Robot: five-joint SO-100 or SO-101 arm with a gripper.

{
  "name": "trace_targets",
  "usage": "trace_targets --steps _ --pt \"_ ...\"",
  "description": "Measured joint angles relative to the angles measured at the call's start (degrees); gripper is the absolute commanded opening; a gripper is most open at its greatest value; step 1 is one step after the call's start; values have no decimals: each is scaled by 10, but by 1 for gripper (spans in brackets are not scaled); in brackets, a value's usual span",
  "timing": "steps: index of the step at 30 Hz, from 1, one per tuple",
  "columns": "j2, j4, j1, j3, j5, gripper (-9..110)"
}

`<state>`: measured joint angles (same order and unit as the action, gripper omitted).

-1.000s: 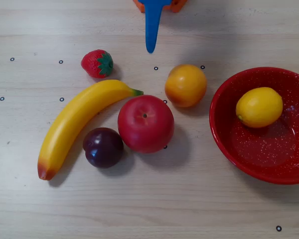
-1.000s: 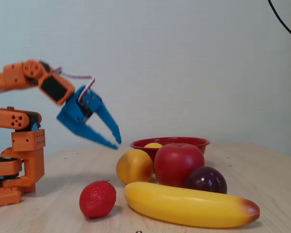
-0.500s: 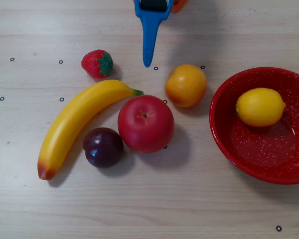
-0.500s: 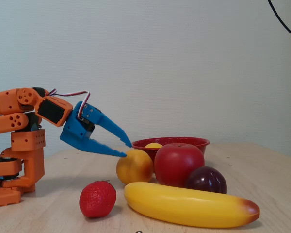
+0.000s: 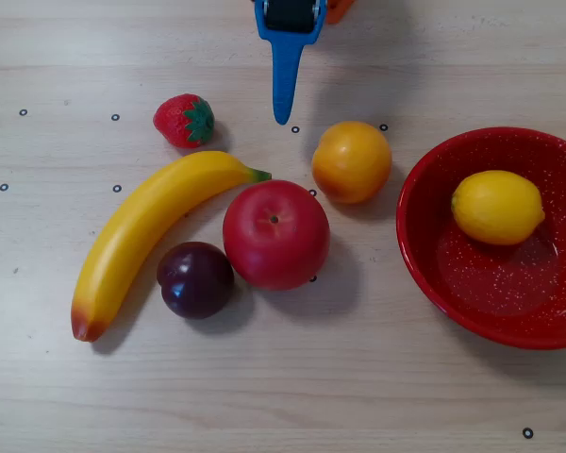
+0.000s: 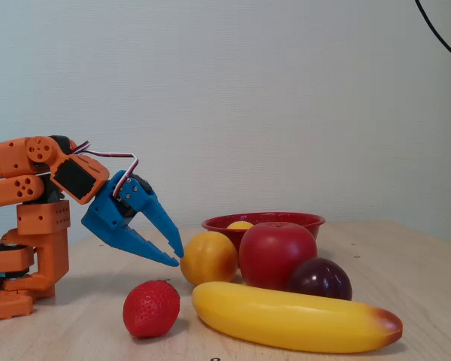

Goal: Put the lemon in the red bowl.

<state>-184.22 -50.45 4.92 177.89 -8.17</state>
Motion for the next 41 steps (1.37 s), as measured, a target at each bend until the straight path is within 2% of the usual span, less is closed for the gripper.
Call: trace_targets --steps 11,41 --pt "0 0 0 0 66 0" --pt "0 0 0 0 67 0"
